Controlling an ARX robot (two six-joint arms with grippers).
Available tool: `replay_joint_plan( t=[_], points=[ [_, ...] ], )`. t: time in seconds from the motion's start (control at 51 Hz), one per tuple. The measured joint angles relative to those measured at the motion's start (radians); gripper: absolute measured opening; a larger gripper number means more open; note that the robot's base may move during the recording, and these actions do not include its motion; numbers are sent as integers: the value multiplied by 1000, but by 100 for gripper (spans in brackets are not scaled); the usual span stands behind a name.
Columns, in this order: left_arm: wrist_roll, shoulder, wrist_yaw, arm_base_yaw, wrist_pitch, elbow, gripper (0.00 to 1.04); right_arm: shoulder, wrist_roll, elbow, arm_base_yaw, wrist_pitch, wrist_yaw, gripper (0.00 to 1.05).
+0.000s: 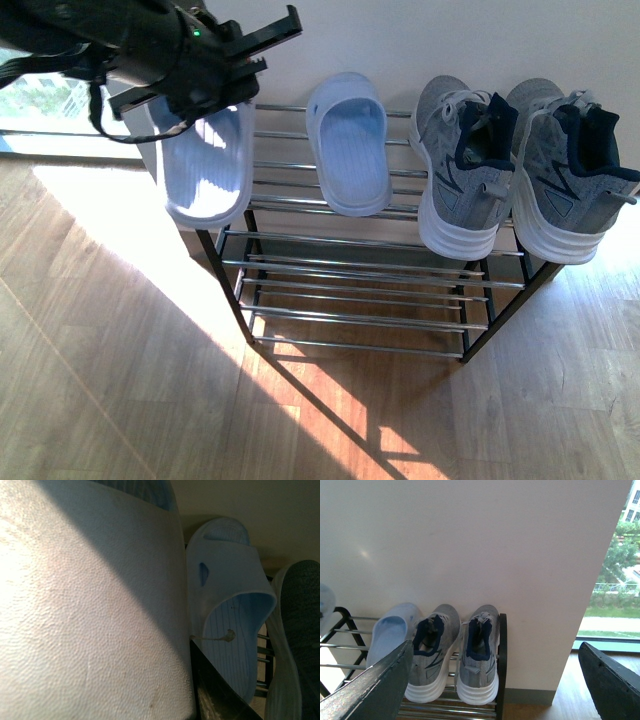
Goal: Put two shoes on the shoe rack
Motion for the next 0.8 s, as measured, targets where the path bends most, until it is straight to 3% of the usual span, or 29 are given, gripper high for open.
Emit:
replay_joint_plan(
  t=[0.275,0.529,0.804],
  points=[
    [43,295,72,1,-182,402,2,0,0,0,0,0,0,96],
    [53,409,75,-2,-249,531,2,0,0,0,0,0,0,96],
    [97,432,82,-7,-287,543,37,0,0,0,0,0,0,96]
  ],
)
